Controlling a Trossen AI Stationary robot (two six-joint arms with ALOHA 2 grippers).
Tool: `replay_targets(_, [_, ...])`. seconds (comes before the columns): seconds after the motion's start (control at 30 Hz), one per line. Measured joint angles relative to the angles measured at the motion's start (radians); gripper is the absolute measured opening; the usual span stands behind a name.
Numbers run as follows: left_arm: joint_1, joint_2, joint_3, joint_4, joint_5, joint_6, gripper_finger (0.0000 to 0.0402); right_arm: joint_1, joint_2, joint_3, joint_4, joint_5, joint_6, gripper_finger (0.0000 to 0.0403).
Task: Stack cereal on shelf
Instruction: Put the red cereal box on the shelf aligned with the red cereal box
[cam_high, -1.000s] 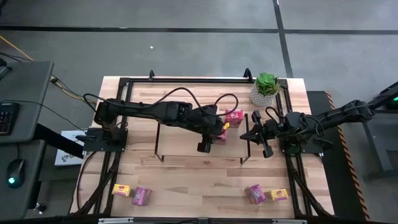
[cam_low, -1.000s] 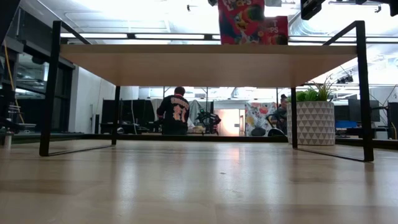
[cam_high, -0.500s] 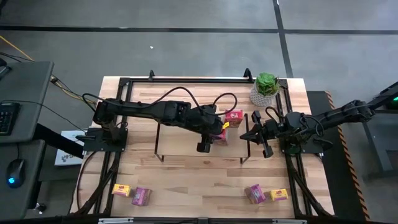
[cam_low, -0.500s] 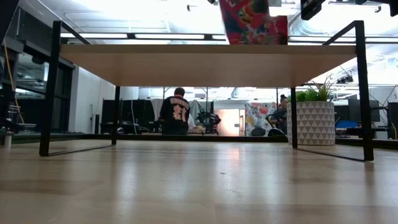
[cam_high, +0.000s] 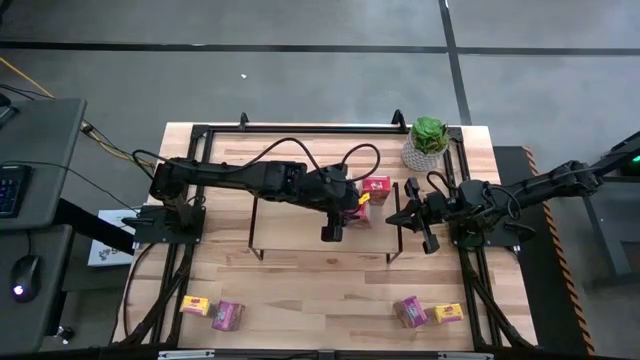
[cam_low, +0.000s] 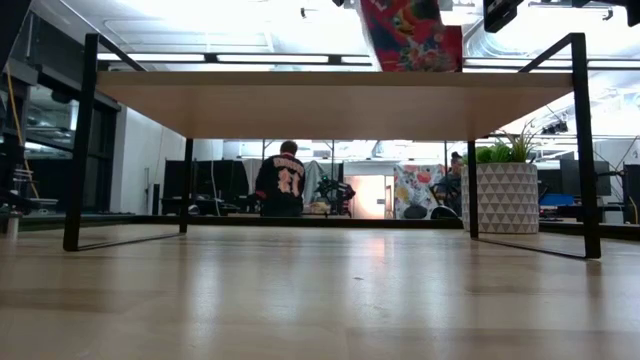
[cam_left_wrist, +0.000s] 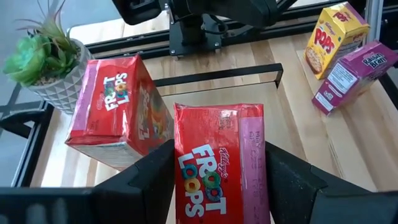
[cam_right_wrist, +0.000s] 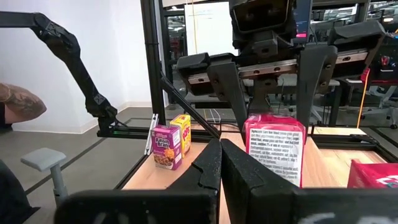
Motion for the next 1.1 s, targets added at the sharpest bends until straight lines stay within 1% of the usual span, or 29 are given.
replay_targets(0.23, [0.0,0.0,0.0,0.0,-0.001,0.018,0.0207,0.0,0.0,0.0,-0.006,0.0,0.0,0.0])
replay_targets(0.6, [0.0,0.0,0.0,0.0,-0.014,0.019,0.0243,0.0,0.0,0.0,-0.007,0.0,0.0,0.0])
replay_targets(0.73, [0.001,0.0,0.0,0.0,-0.05,0.019,0.026,0.0,0.0,0.0,-0.007,0.0,0.0,0.0])
replay_targets(1.1, [0.006,0.0,0.008,0.009,-0.052,0.045,0.0323,0.0,0.0,0.0,-0.008,0.0,0.0,0.0])
